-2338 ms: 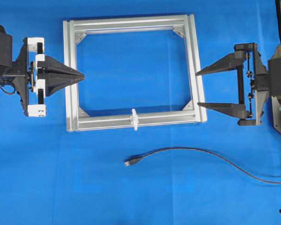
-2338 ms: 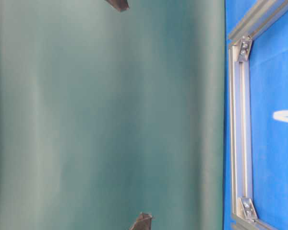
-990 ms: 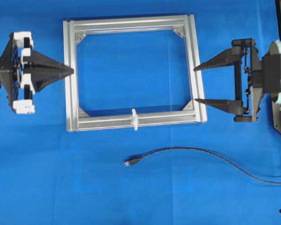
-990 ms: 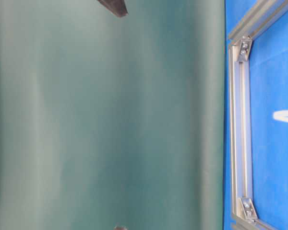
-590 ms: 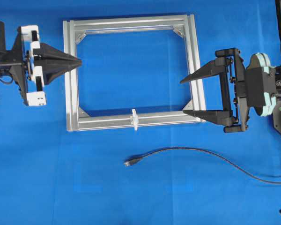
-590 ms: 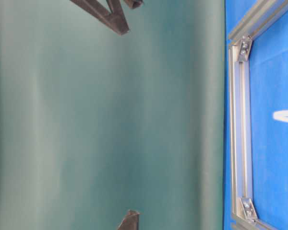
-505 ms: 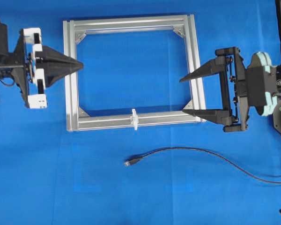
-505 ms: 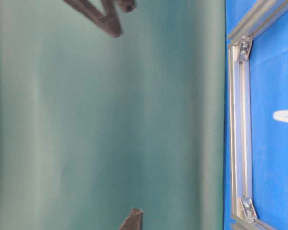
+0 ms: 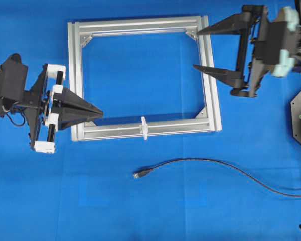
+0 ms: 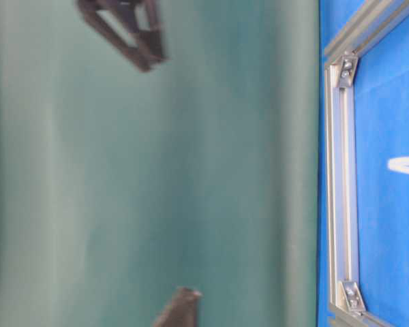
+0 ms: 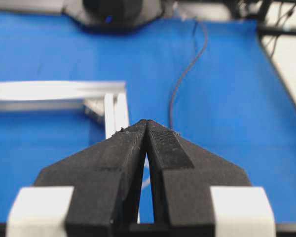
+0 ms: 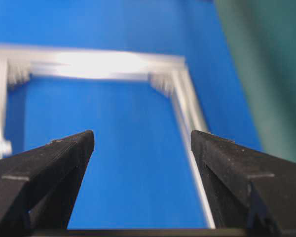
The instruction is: Insert the wire through the string loop located in the center.
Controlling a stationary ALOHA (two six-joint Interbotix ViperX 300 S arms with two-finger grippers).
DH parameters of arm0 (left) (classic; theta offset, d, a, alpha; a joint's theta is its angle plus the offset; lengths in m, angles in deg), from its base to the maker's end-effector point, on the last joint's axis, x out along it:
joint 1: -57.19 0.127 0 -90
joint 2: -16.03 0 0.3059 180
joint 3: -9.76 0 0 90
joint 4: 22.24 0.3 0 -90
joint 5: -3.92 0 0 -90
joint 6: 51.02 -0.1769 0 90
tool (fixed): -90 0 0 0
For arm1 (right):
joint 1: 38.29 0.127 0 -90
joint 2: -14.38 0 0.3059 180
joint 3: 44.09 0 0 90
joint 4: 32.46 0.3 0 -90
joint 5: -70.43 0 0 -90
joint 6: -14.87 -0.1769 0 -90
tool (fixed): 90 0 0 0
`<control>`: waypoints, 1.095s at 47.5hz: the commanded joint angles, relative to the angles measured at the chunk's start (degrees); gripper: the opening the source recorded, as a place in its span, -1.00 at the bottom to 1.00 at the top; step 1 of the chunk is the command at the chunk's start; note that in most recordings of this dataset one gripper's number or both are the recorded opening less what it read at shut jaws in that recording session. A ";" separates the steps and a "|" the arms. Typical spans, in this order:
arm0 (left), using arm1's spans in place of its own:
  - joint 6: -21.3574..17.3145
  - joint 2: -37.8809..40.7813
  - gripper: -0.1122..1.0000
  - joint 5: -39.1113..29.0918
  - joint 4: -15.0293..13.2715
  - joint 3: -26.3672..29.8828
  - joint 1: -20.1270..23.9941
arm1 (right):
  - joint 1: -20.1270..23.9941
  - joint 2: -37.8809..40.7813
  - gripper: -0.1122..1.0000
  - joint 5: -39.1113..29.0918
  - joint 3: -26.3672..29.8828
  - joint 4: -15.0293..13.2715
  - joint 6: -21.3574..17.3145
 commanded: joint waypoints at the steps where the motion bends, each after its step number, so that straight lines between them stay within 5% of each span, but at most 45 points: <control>1: -0.62 -0.88 -0.79 1.93 0.18 2.11 -0.09 | -0.18 1.76 0.55 0.26 0.09 0.44 -0.26; 10: -2.46 -3.08 -0.80 2.37 0.18 2.72 4.48 | 2.29 6.15 0.55 -0.09 -0.09 2.55 -3.08; 29: -2.20 -2.90 -0.79 -3.52 0.18 2.72 15.82 | 16.00 5.80 0.55 -0.53 2.99 2.29 -3.52; 39: -0.35 -2.72 -0.80 -11.07 0.18 2.46 13.80 | 16.70 2.81 0.55 -0.53 5.45 0.00 -3.16; 52: 0.70 -2.72 -0.80 -12.13 0.18 2.37 4.83 | 12.13 -1.05 0.54 0.88 5.54 -2.72 -2.99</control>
